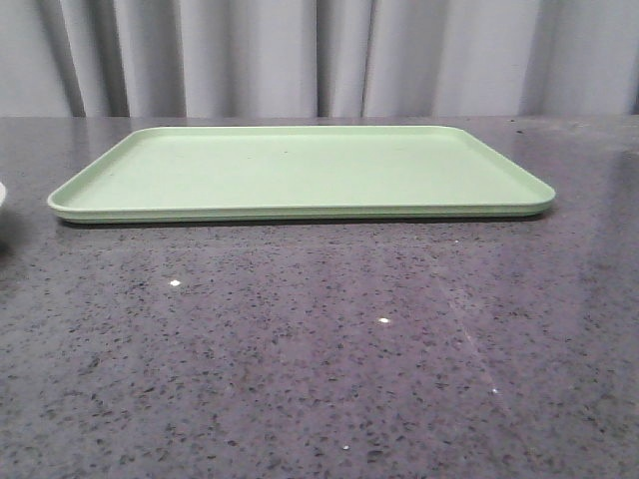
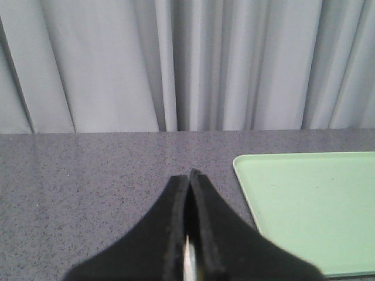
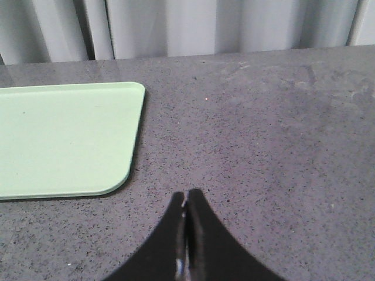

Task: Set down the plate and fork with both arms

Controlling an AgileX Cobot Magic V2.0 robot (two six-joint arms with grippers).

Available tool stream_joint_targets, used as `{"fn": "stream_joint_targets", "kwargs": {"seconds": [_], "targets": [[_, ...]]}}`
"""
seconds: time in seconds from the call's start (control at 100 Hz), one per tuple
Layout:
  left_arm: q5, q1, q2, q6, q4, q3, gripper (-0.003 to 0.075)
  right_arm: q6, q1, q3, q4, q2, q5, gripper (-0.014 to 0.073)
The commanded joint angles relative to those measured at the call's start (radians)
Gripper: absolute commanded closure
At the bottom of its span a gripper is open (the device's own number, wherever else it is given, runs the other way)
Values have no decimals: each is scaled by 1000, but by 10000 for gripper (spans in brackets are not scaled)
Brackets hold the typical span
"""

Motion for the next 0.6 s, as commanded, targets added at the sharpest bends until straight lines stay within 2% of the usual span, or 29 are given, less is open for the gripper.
{"fn": "stream_joint_targets", "kwargs": {"seconds": [0.0, 0.27, 0.53, 0.59], "targets": [[-85, 1, 63, -12, -9, -65, 741, -9, -1, -80, 0, 96, -54, 660], [-65, 1, 207, -12, 2, -133, 741, -9, -1, -194, 0, 270, -2, 660], [-48, 1, 294, -12, 2, -163, 739, -10, -1, -203, 0, 291, -4, 656], [-39, 1, 305, -12, 2, -167, 717, -10, -1, -203, 0, 291, -3, 623]]}}
